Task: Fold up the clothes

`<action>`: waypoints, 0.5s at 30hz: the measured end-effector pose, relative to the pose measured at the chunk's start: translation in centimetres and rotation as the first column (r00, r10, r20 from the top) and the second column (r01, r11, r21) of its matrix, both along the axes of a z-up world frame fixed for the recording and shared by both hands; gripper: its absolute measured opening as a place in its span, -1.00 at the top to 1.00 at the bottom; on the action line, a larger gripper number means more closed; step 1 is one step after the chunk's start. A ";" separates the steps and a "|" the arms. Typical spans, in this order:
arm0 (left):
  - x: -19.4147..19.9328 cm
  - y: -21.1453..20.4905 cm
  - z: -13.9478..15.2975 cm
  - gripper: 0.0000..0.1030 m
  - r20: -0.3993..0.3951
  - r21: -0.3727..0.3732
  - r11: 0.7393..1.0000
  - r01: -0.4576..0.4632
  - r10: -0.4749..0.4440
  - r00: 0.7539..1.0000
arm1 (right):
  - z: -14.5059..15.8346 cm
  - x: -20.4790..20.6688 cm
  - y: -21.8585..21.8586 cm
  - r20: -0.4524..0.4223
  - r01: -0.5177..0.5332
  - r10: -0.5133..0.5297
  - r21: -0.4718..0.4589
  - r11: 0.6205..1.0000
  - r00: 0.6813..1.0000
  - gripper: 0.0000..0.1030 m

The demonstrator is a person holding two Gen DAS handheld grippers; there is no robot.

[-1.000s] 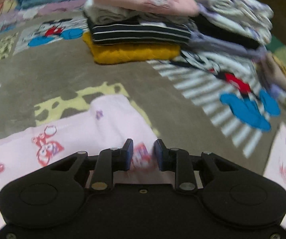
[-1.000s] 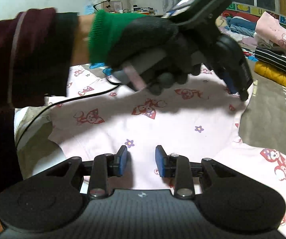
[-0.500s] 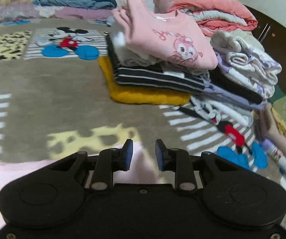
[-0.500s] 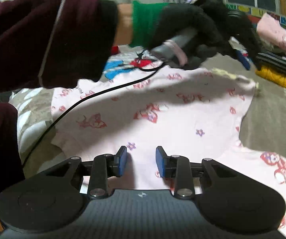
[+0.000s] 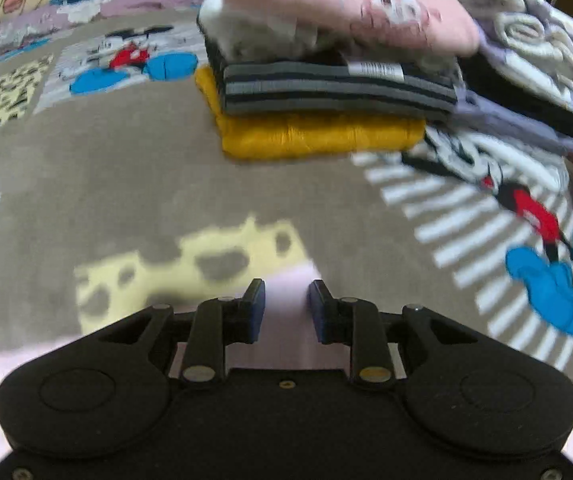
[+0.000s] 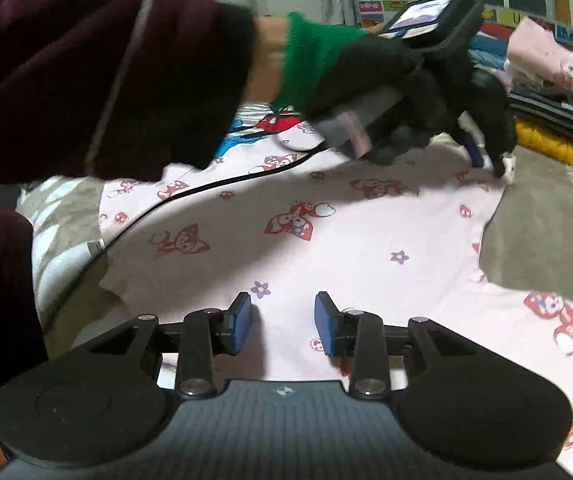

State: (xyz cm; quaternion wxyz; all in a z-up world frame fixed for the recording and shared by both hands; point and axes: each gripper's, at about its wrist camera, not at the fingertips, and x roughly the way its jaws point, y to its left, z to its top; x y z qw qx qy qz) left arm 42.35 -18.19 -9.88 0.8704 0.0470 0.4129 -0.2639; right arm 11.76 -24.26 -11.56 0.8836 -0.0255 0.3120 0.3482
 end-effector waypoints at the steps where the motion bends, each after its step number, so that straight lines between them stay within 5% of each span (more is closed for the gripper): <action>1: 0.2 0.2 0.5 0.54 0.006 -0.023 1.000 -0.006 0.006 1.000 | 0.0 0.1 0.0 -0.004 -0.001 0.001 0.004 1.000 1.000 0.29; 8: -3.8 4.9 3.2 0.54 0.083 -0.101 0.994 -0.030 0.039 0.996 | 0.5 0.0 -0.3 -0.006 -0.016 0.016 0.008 1.000 1.000 0.28; 15: -14.3 12.4 2.5 0.54 0.116 -0.103 0.992 -0.078 0.090 0.989 | 1.9 0.4 -1.5 0.038 0.057 -0.060 0.077 0.995 0.997 0.28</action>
